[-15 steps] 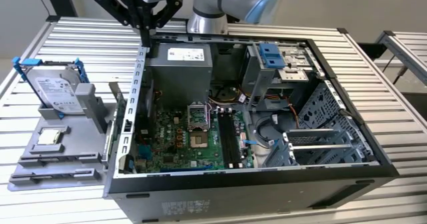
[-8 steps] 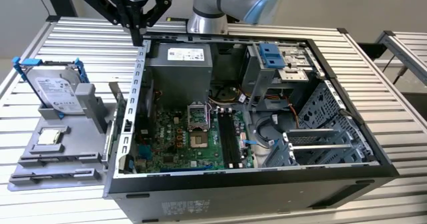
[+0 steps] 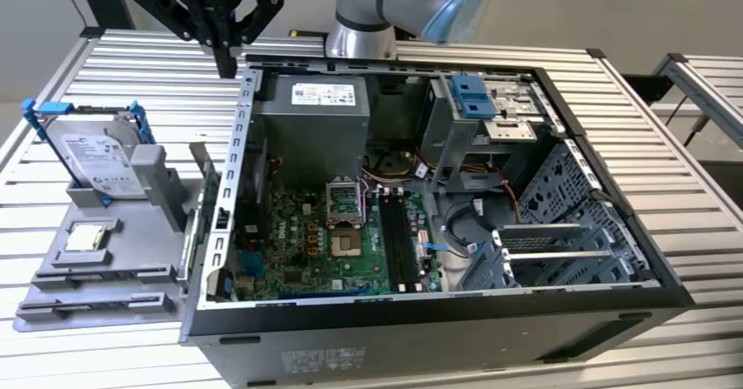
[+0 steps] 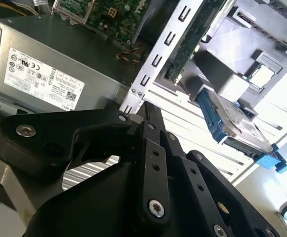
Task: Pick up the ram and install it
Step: 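Reach for the ram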
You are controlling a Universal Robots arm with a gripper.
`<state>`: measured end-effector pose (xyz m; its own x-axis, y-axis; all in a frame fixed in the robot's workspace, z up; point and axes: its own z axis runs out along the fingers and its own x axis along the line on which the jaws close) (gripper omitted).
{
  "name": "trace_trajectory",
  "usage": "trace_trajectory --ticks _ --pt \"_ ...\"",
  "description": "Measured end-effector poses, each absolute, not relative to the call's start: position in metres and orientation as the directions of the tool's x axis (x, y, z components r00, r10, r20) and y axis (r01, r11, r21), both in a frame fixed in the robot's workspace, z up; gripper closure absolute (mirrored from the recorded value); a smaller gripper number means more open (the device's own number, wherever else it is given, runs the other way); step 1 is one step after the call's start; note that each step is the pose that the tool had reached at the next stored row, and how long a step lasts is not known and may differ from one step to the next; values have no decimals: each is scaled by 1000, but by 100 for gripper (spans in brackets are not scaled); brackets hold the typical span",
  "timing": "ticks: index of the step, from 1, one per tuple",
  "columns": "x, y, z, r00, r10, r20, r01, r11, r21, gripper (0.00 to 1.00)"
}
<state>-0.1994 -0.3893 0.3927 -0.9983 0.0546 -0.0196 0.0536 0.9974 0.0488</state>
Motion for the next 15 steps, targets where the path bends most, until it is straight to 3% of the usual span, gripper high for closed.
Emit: trace_trajectory --ticks 15 --pt "-233 -385 393 -999 34 -21 32 998 49 100"
